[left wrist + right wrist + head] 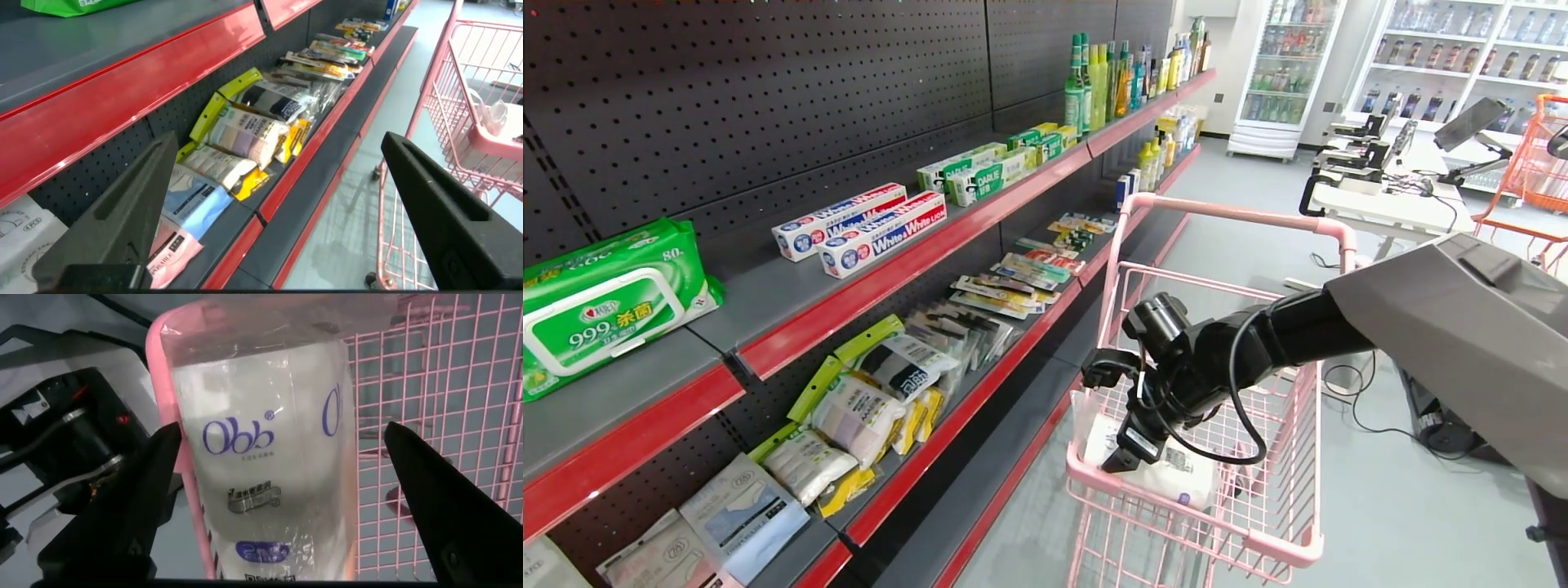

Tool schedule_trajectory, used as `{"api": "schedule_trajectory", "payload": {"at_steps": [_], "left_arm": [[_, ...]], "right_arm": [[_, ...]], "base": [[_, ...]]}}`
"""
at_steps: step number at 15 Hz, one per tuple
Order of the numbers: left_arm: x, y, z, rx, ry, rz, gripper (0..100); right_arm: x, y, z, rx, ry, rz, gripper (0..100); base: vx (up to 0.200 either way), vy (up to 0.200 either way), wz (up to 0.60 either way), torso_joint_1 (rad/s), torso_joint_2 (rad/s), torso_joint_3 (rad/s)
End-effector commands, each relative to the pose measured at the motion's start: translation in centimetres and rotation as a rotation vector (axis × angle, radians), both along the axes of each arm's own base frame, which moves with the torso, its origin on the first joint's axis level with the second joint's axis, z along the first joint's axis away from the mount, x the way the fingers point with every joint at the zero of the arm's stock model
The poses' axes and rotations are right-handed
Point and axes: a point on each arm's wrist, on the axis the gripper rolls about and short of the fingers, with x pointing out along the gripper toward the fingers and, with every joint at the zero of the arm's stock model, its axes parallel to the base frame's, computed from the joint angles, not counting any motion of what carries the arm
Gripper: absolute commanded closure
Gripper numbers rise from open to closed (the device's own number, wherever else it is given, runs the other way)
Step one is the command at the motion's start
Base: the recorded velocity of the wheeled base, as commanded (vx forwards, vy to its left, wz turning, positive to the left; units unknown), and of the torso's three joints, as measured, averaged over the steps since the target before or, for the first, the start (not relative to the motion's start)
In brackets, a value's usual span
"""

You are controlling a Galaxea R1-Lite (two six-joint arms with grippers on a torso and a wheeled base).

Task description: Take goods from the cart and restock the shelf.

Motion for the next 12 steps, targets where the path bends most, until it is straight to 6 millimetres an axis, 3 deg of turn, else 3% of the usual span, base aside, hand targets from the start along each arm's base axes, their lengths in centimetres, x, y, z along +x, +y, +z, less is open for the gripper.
{"api": "schedule_trajectory", "payload": {"at_steps": [1,12], "left_arm": [[0.0,0.0,0.0,0.000,0.000,0.001,0],[0.0,0.0,0.0,0.000,0.000,0.001,0]], "right_arm": [[0.5,0.1,-1.1,-0.017,0.008,-0.010,0],[2.9,0.3,-3.2,-0.035,0.004,-0.023,0]], "base": [[0.000,0.000,0.00,0.000,0.00,0.000],[0.000,0.000,0.00,0.000,0.00,0.000]]}}
